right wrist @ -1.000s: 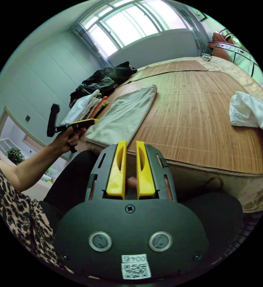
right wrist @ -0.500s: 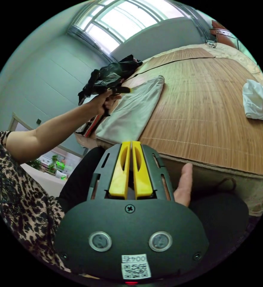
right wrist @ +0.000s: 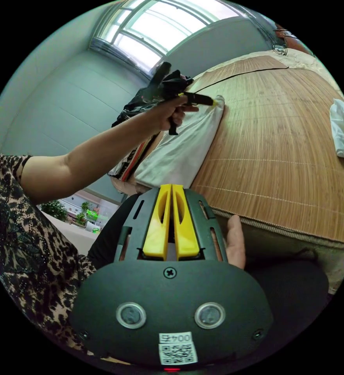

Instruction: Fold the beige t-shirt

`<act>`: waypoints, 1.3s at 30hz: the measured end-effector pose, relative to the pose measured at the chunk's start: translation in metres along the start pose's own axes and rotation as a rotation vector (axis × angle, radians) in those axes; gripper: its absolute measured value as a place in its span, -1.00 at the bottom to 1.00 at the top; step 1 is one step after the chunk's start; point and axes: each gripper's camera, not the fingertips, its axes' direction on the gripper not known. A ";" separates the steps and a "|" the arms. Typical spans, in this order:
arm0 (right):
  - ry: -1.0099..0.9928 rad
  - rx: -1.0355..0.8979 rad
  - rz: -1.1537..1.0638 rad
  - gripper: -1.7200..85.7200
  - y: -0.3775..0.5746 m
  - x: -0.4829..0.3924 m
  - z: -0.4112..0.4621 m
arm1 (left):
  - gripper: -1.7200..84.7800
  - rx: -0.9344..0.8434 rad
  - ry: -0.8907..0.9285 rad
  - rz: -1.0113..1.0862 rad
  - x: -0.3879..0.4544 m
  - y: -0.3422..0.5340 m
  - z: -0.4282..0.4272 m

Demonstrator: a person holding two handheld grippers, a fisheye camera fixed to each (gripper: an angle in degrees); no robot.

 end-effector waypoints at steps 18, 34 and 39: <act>0.061 0.016 -0.083 -0.97 -0.014 -0.008 0.015 | -0.95 -0.011 -0.075 -0.250 -0.095 0.223 -0.095; 0.006 -0.044 0.190 -0.73 -0.054 0.028 0.042 | -0.83 0.189 0.091 -0.172 -0.010 0.359 -0.148; -0.027 -0.090 0.281 -0.70 -0.069 0.041 0.060 | -0.75 0.200 0.025 0.026 0.062 0.348 -0.153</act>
